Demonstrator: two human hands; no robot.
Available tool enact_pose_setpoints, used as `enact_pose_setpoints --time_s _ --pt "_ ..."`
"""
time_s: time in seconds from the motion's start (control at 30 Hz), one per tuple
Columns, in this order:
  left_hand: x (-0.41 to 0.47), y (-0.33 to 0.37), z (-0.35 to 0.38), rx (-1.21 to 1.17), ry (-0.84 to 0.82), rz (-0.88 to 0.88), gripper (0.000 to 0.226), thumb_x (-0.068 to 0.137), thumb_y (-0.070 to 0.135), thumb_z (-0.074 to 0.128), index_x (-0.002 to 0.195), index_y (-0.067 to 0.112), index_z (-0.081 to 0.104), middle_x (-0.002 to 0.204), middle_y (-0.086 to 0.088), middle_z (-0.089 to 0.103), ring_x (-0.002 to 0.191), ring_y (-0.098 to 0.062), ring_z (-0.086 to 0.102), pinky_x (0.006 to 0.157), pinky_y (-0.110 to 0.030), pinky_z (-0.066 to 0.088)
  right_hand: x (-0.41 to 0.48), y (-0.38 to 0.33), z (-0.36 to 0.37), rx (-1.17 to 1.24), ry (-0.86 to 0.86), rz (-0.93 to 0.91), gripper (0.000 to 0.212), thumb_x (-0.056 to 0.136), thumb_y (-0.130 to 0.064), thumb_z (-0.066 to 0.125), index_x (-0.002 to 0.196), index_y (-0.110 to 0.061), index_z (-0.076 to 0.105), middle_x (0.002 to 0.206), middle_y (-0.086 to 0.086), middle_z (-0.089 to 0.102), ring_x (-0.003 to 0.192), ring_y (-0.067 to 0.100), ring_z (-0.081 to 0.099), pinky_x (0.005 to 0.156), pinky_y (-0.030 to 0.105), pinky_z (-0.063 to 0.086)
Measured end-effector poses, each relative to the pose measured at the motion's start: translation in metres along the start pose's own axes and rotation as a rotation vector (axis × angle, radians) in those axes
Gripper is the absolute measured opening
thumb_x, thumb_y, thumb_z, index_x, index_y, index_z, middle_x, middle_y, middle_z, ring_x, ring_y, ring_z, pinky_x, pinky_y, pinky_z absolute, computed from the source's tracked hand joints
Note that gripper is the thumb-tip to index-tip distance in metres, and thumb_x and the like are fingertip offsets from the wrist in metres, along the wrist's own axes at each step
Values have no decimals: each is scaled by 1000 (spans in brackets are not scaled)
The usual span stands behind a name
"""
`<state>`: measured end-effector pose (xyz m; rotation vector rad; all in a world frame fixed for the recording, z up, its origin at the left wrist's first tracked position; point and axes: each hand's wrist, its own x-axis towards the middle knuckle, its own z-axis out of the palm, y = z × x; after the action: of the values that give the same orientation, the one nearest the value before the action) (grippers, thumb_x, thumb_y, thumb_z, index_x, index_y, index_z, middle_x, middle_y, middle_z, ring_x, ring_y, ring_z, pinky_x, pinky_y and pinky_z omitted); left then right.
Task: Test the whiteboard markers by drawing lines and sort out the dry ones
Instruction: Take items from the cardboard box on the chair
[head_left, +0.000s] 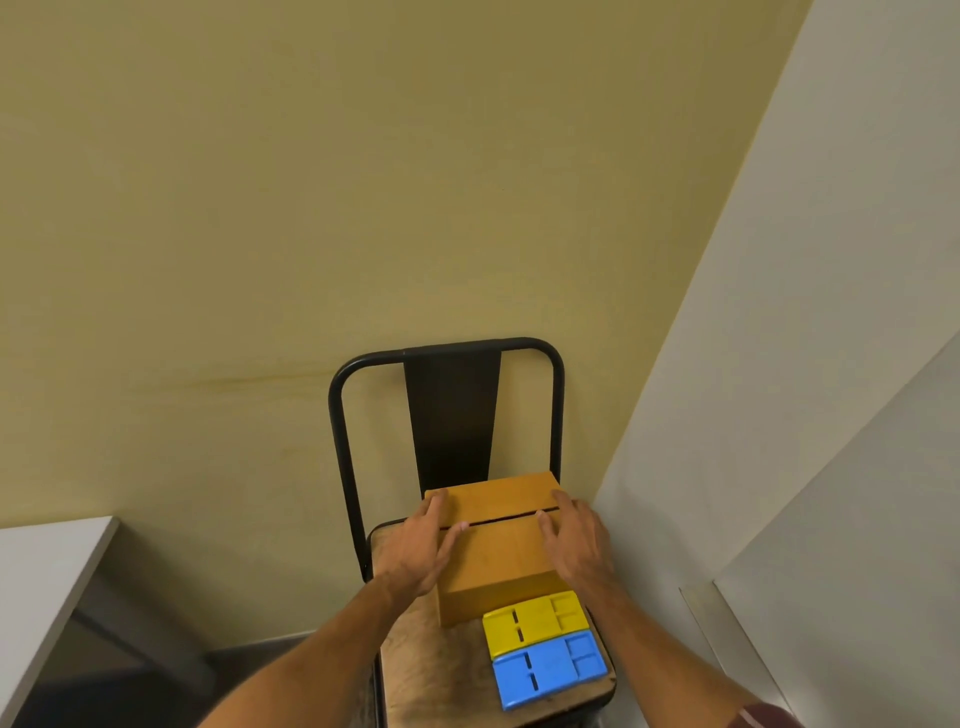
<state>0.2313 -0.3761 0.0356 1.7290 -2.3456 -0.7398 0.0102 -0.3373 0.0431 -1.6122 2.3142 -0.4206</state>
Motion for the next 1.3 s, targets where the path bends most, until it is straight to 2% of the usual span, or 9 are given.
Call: enact_pose_setpoints --time_s 0.23,0.47,0.57,0.63,0.77,0.93,1.1,1.23,1.3 --pt "3 -1 2 21 22 9 68 93 62 45 147 26 25 152 3 37 133 -20 44 106 -41 44 4 3 -1 55 -12 23 55 96 -43 46 142 -17 32 133 6 47 121 21 46 98 35 43" --pt "6 8 1 0 89 30 58 97 55 42 145 25 31 151 3 38 136 -19 39 110 -39 38 4 7 -2 150 27 3 57 94 -37 53 141 -15 30 136 6 42 123 21 45 98 34 42" --pt "4 10 1 -69 179 34 55 97 55 44 141 23 36 146 3 43 127 -17 48 103 -34 45 0 14 -3 179 131 -56 40 94 -36 53 126 -14 44 119 3 49 108 16 51 84 23 46" --pt "5 12 -1 -157 222 23 56 95 55 48 140 23 39 142 3 47 120 -16 53 96 -31 48 -3 20 -4 164 163 -106 27 95 -37 51 111 -16 52 107 -1 49 96 11 51 72 14 40" --pt "9 16 -10 -328 292 19 63 91 57 51 142 21 40 141 1 49 122 -18 52 100 -36 48 -5 26 -10 231 210 -190 19 96 -34 49 85 -19 53 86 -5 48 75 6 47 59 13 34" --pt "17 17 -18 -356 180 141 73 88 65 45 150 28 31 158 9 26 142 -19 33 114 -44 33 -8 37 -18 440 245 -198 34 94 -24 55 61 -22 47 55 -7 44 52 7 41 50 20 33" --pt "24 10 -21 -572 13 156 109 68 91 42 154 39 0 159 9 24 144 -20 29 116 -47 26 -7 45 -27 478 145 -180 38 92 -27 59 56 -19 50 50 -5 45 49 6 42 49 20 35" --pt "32 9 -21 -331 19 176 106 72 92 24 156 30 5 161 16 -4 147 -17 20 117 -41 23 -15 56 -27 410 -8 -203 31 83 -27 70 60 -18 53 54 -8 49 51 5 44 52 20 39" --pt "40 9 -16 -115 43 189 88 88 74 24 156 21 7 159 13 -19 148 -18 17 118 -39 24 -23 62 -27 333 -125 -226 16 79 -31 74 81 -22 61 75 -8 58 67 4 52 62 18 45"
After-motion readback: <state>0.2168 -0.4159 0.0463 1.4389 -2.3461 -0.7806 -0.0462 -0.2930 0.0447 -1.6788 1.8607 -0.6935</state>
